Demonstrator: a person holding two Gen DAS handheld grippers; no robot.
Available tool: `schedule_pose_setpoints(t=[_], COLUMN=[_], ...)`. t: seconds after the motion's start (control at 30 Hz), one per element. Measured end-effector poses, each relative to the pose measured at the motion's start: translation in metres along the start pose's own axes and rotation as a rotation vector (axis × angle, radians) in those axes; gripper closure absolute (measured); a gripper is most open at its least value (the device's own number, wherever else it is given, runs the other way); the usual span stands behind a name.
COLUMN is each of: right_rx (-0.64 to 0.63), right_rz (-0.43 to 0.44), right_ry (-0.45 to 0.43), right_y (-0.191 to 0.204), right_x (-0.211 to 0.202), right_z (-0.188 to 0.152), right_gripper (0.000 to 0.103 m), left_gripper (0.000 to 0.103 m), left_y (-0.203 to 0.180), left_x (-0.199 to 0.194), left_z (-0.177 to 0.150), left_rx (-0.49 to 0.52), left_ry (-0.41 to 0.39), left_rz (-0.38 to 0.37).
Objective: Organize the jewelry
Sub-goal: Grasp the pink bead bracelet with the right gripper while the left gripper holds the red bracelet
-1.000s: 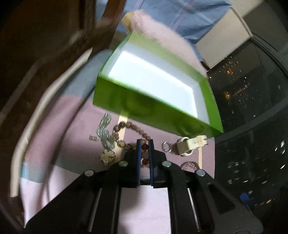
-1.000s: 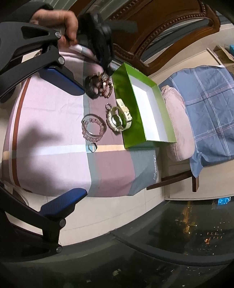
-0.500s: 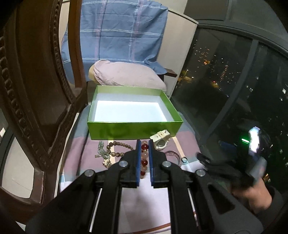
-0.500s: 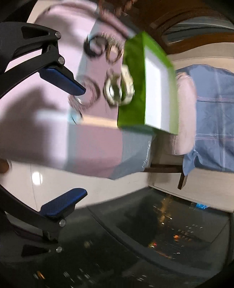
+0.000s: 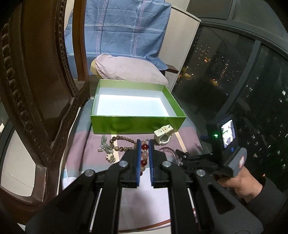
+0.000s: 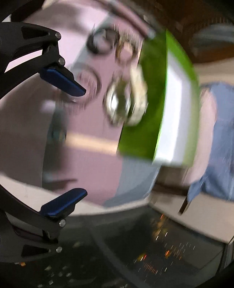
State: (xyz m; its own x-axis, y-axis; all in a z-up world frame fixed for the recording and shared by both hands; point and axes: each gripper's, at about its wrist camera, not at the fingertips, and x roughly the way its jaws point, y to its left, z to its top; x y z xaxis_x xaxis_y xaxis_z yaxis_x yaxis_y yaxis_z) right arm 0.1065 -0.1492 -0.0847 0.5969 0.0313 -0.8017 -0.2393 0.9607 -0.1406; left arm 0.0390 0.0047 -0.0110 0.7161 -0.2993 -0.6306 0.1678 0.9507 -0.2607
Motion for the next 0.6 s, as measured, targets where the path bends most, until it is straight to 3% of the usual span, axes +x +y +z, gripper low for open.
schedule_pose_setpoints(t=[0.1, 0.17, 0.23, 0.37, 0.5, 0.6], right_rx=[-0.076, -0.099, 0.009, 0.184, 0.082, 0.002], right_rz=[0.061, -0.026, -0.077, -0.071, -0.092, -0.11], right_ry=[0.019, -0.006, 0.0, 0.063, 0.09, 0.075], right_y=[0.013, 0.013, -0.01, -0.057, -0.038, -0.014], right_x=[-0.002, -0.007, -0.013, -0.012, 0.001, 0.006], right_z=[-0.004, -0.004, -0.002, -0.014, -0.014, -0.011], right_gripper=[0.003, 0.003, 0.003, 0.003, 0.005, 0.014], left_gripper=[0.095, 0.095, 0.095, 0.095, 0.095, 0.095], left_y=[0.001, 0.001, 0.001, 0.001, -0.001, -0.005], left_x=[0.001, 0.002, 0.002, 0.003, 0.006, 0.008], left_z=[-0.001, -0.002, -0.001, 0.0, -0.001, -0.001], left_rx=[-0.003, -0.006, -0.008, -0.01, -0.008, 0.001], left_ry=[0.01, 0.015, 0.016, 0.015, 0.024, 0.031], left_rz=[-0.002, -0.002, -0.001, -0.001, -0.008, -0.013])
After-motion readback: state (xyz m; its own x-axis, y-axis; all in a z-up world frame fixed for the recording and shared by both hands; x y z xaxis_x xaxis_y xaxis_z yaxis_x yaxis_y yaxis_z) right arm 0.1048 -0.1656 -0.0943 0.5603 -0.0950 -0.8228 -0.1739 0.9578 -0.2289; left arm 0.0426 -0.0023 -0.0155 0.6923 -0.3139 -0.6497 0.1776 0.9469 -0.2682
